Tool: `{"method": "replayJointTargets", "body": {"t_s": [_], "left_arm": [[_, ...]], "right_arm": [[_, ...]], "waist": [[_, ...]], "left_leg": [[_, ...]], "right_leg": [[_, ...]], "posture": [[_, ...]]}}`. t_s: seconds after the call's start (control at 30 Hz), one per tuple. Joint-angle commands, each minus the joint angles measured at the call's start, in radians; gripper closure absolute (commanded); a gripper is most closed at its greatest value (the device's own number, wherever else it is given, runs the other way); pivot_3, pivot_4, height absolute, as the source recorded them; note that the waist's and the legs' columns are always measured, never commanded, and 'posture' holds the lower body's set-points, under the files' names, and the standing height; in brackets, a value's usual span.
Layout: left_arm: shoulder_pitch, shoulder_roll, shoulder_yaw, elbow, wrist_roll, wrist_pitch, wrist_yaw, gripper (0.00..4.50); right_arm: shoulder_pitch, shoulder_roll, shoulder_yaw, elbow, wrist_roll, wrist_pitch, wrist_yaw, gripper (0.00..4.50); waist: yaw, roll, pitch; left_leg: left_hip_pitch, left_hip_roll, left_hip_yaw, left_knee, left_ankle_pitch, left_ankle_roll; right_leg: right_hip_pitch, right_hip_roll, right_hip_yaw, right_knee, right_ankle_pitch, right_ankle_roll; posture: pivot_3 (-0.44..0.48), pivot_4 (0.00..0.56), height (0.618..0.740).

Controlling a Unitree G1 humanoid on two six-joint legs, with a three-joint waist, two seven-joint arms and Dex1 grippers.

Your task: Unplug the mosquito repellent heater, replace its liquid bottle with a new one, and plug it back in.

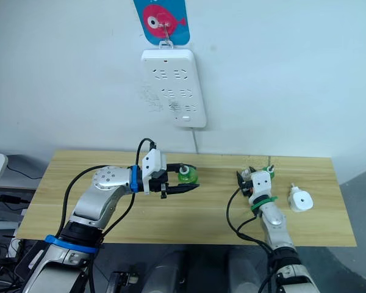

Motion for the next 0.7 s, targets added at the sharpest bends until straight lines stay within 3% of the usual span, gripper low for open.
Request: {"method": "replayJointTargets", "body": {"t_s": [0.03, 0.2, 0.37, 0.7], "left_arm": [[-0.021, -0.030, -0.003, 0.009, -0.003, -0.044, 0.009, 2.23], [-0.061, -0.078, -0.019, 0.087, 0.009, -0.099, -0.004, 2.23], [-0.098, -0.102, -0.038, 0.151, 0.014, -0.143, -0.048, 2.23], [-0.144, -0.124, -0.063, 0.204, 0.019, -0.161, -0.109, 2.23]], "right_arm": [[0.047, -0.056, 0.038, -0.277, 0.069, 0.131, 0.126, 1.90], [0.057, -0.227, 0.074, -0.669, 0.293, 0.545, 0.331, 1.90], [-0.023, -0.356, 0.042, -0.859, 0.526, 0.896, 0.407, 1.90], [-0.122, -0.405, 0.113, -0.881, 0.494, 0.990, 0.468, 1.90]], "waist": [[0.000, 0.000, 0.000], [0.001, -0.001, -0.001], [-0.001, -0.002, -0.002], [-0.001, -0.004, -0.003]], "left_leg": [[0.000, 0.000, 0.000, 0.000, 0.000, 0.000], [-0.001, -0.001, 0.000, 0.001, 0.000, 0.000], [-0.001, -0.001, -0.001, 0.001, 0.000, 0.000], [-0.003, -0.003, -0.002, 0.001, 0.000, -0.001]], "right_leg": [[0.000, 0.000, 0.000, 0.000, 0.000, 0.000], [0.000, -0.001, 0.000, -0.001, 0.000, 0.000], [0.000, -0.001, -0.001, -0.002, 0.000, 0.000], [0.000, -0.003, -0.003, -0.003, 0.000, 0.000]], "posture": [[0.013, 0.291, 0.740], [-0.026, 0.260, 0.740], [-0.047, 0.245, 0.740], [-0.052, 0.224, 0.740]]}}
